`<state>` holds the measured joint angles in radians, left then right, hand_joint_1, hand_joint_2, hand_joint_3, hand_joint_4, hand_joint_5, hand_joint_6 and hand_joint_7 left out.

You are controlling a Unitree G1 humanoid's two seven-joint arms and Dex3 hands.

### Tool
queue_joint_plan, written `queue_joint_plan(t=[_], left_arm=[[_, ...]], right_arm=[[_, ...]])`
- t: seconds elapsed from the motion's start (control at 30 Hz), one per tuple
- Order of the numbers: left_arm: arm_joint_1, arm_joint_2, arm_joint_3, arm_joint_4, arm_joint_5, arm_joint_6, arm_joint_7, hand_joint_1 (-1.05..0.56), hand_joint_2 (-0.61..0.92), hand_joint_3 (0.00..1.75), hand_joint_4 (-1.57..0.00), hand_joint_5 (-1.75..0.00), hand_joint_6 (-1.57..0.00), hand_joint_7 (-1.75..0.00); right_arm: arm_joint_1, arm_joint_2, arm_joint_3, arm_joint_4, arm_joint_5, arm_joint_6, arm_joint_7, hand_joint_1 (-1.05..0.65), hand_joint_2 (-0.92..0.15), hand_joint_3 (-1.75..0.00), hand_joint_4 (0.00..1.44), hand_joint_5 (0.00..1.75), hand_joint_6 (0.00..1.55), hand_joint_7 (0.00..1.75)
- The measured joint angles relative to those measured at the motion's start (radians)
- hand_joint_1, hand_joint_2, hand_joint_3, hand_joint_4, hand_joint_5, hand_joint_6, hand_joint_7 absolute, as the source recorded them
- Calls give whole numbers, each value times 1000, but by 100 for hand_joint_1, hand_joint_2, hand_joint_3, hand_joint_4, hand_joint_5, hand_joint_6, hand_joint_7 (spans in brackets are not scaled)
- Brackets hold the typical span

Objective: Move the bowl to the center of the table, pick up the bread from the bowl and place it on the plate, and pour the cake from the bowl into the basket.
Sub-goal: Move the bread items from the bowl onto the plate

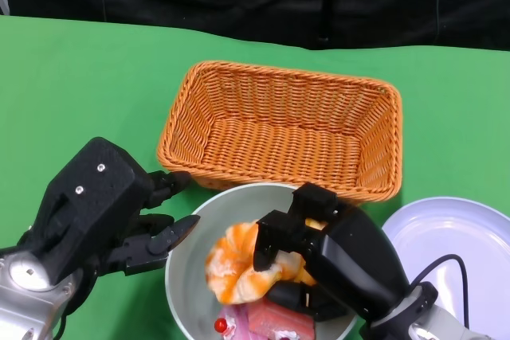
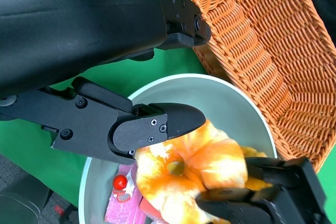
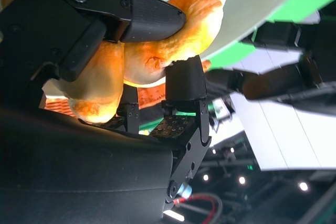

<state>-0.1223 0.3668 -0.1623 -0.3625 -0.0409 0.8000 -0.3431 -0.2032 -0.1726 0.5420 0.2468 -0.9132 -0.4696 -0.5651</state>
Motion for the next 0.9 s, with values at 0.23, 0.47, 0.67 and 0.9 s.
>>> queue_joint_plan(t=[0.23,0.47,0.67,0.9], left_arm=[[1,0,2,15,0,-17,0,-57,92,59,-5,-41,-19,-1],[1,-1,2,17,0,-18,0,-57,92,58,-5,-41,-19,-1],[1,-1,2,22,0,-20,0,-57,92,58,-5,-41,-19,-1],[1,5,5,40,0,-35,-6,-57,92,59,-4,-41,-18,0]], right_arm=[[5,0,-43,-90,36,-33,-13,-17,-14,-164,107,175,83,175],[48,-17,-103,-237,129,-38,77,-16,-9,-174,107,175,81,175],[114,-19,-150,-367,236,-37,191,-16,-7,-174,110,175,83,175],[197,-13,-225,-527,316,-22,261,-20,-15,-175,111,175,86,174]])
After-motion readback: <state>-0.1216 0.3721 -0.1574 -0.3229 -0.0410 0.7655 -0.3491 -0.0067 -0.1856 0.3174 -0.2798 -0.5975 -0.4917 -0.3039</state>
